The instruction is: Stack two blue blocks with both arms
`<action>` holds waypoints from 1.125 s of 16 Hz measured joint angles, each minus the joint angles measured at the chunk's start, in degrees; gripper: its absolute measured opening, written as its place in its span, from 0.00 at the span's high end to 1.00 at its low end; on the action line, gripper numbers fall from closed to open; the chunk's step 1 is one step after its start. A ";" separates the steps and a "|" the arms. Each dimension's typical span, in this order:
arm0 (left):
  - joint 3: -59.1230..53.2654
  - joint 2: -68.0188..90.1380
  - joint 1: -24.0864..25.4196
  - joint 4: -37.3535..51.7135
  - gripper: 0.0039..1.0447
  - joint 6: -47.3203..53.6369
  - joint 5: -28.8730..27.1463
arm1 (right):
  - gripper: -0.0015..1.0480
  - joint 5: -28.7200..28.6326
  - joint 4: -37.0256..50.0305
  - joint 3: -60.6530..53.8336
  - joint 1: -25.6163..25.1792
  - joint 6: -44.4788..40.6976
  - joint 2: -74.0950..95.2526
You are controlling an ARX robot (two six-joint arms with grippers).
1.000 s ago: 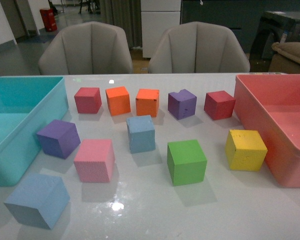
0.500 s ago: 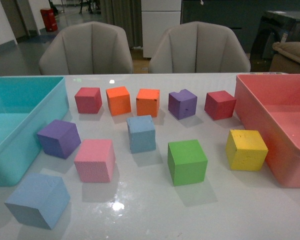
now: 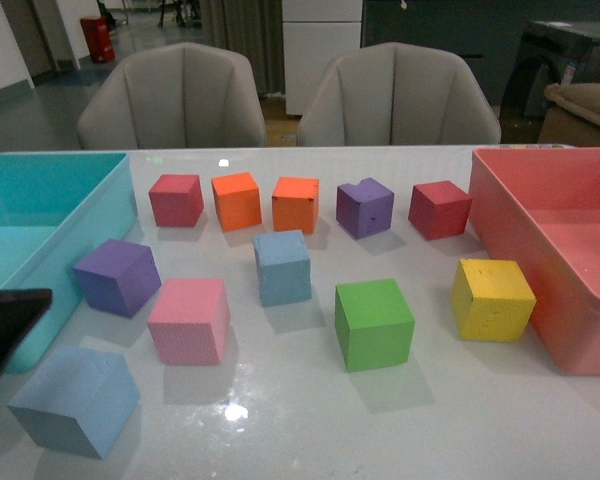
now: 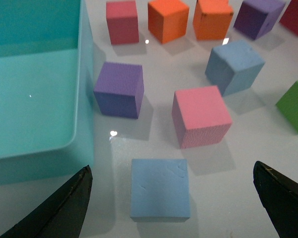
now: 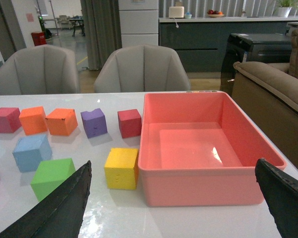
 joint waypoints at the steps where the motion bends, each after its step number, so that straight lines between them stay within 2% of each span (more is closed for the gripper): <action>1: 1.90 7.13 0.46 1.38 0.06 1.25 -0.22 | 0.06 0.00 0.02 0.00 0.00 0.00 0.00; 4: 4.94 18.67 0.81 2.05 0.06 2.14 0.20 | 0.06 0.00 0.00 0.00 0.00 -0.02 0.00; 8: 7.30 25.57 0.70 3.39 0.06 2.73 0.76 | 0.06 0.00 0.00 0.00 0.00 0.00 0.00; 18: 9.84 33.83 1.40 5.53 0.06 0.33 0.70 | 0.06 0.00 0.00 0.00 0.00 0.00 0.00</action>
